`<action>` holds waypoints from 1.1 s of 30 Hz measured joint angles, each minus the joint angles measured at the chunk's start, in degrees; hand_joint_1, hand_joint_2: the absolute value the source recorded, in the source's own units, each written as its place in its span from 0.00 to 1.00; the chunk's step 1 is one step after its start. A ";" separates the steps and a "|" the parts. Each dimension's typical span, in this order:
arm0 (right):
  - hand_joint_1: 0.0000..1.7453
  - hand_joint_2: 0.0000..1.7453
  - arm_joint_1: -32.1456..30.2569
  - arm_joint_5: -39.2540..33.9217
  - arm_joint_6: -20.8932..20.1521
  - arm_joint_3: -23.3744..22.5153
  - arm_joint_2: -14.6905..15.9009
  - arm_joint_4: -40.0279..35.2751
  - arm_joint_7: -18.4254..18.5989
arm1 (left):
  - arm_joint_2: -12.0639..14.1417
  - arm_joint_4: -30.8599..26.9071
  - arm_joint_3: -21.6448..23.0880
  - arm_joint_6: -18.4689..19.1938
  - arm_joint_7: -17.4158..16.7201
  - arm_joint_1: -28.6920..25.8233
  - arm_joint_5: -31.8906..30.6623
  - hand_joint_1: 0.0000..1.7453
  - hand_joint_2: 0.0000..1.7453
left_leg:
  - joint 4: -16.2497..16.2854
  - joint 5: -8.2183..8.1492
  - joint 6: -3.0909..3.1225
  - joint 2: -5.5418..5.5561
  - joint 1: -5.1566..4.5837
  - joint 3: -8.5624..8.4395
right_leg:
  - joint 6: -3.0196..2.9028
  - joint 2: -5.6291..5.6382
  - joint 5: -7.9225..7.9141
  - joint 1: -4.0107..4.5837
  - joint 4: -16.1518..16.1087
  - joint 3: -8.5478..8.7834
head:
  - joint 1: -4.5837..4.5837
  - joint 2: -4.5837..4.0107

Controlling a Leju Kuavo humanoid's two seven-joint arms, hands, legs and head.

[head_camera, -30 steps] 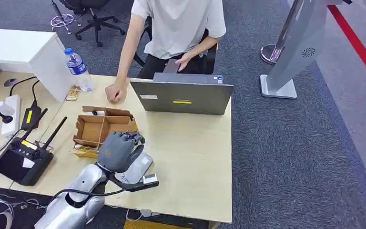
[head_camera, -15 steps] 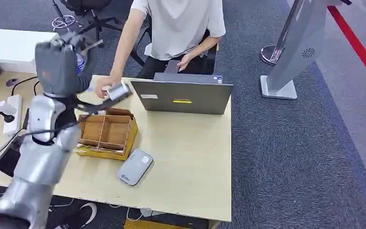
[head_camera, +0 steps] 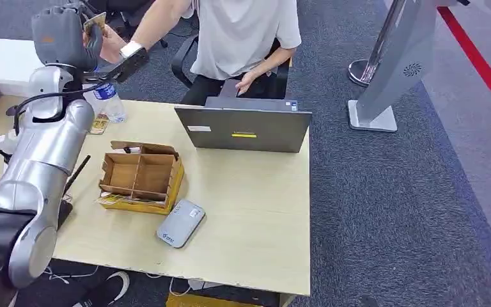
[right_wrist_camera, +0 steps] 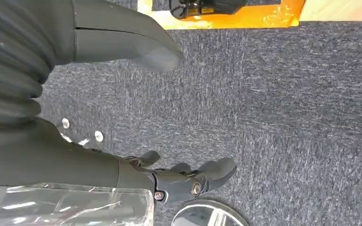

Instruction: Pass the card to the sensor for recognition and then transmit it.

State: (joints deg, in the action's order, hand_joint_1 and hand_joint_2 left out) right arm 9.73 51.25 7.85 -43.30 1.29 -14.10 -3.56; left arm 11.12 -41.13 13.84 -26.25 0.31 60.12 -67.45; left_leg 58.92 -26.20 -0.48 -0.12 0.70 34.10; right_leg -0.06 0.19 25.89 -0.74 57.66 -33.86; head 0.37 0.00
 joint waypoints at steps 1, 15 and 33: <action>0.00 1.00 0.00 0.00 0.00 0.00 0.00 0.00 0.00 | -0.07 0.52 0.00 0.07 0.00 0.00 0.07 1.00 1.00 | 0.00 0.00 0.00 -0.01 0.00 0.02 | 0.00 0.00 -0.01 0.00 0.00 -0.03 | -0.02 0.00; 0.00 1.00 -0.45 -2.29 0.22 1.44 0.00 0.00 0.18 | 0.15 0.01 1.95 1.23 1.95 -2.58 9.27 0.00 1.00 | 0.00 0.03 0.02 -0.03 0.00 0.17 | 0.00 0.02 -0.03 0.00 0.00 -0.20 | -0.02 0.00; 0.00 1.00 -6.40 -6.91 0.48 -4.76 0.79 0.00 -4.68 | 16.06 -53.37 9.99 14.90 5.86 -41.93 2.19 0.00 1.00 | -0.06 -0.28 0.01 -0.20 0.02 0.27 | 0.05 0.14 0.29 0.00 -0.01 -0.34 | -0.02 0.00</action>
State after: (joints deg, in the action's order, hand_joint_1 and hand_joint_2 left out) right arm 3.33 44.35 8.33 -48.06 2.08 -14.10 -8.24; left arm 27.18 -94.50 23.82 -11.35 6.16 18.18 -65.26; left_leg 58.86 -26.47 -0.47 -0.32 0.72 34.37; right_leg -0.01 0.33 26.18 -0.74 57.66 -34.20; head 0.35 0.00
